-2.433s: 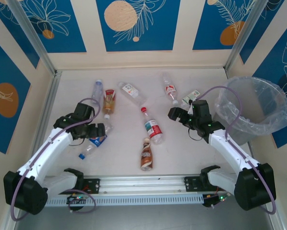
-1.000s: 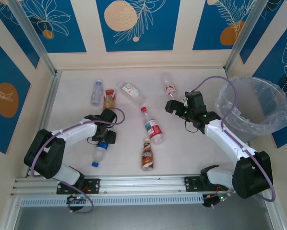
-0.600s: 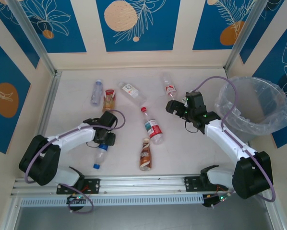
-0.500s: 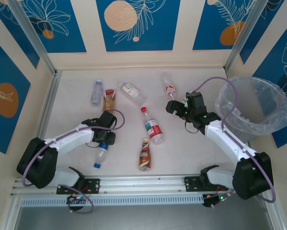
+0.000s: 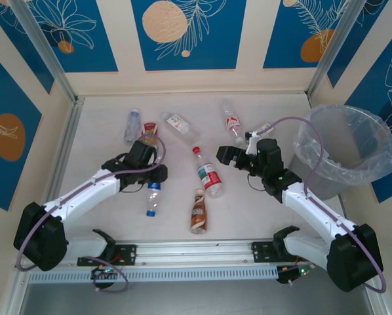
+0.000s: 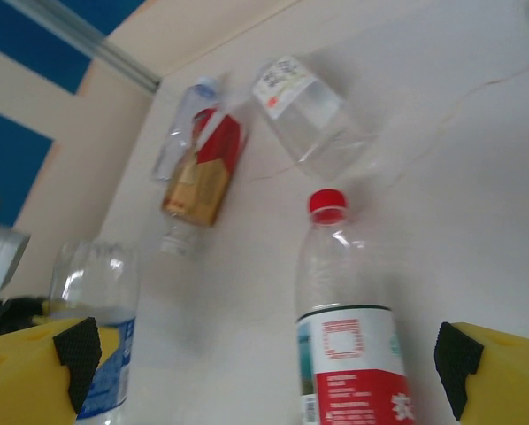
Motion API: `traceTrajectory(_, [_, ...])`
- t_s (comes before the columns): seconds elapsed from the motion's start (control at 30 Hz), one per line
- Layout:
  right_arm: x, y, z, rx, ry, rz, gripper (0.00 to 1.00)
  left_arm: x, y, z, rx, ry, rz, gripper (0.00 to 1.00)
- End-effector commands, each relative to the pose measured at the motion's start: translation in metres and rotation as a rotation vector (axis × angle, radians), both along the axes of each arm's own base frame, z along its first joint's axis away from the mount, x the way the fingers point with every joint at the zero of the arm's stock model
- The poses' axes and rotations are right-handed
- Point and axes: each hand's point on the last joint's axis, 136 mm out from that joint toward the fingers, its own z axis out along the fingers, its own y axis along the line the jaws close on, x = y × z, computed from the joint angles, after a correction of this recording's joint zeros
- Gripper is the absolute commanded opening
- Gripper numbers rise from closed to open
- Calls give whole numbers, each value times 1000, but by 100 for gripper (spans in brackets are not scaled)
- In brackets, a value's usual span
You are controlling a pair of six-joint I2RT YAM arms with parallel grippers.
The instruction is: Put the plastic bottles in the bin
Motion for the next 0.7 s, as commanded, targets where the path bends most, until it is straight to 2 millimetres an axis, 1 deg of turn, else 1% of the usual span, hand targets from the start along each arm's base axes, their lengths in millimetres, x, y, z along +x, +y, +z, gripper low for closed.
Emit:
traceTrajectory(0.0, [-18,31,20,127,-58,160,99,15,-41,61,-249,-90,-31,46])
traceTrajectory(0.07, [-26,43,16,141,-48,208,99,22,-51,81,-311,-122,-34,48])
traceTrajectory(0.13, [-30,50,8,129,-36,209,99,29,-59,100,-356,-152,-44,48])
traceTrajectory(0.2, [-34,56,5,138,-46,210,99,34,-65,114,-394,-179,-54,48])
traceTrajectory(0.23, [-37,61,7,159,-63,220,99,36,-68,120,-410,-190,-57,48])
traceTrajectory(0.33, [-52,77,13,209,-108,307,99,41,-78,131,-457,-195,-73,48])
traceTrajectory(0.43, [-64,93,17,211,-132,377,99,43,-90,141,-524,-185,-96,48])
traceTrajectory(0.6, [-77,116,24,199,-202,435,99,46,-95,150,-553,-194,-91,48])
traceTrajectory(0.67, [-78,124,25,177,-228,426,99,46,-96,151,-555,-194,-87,48])
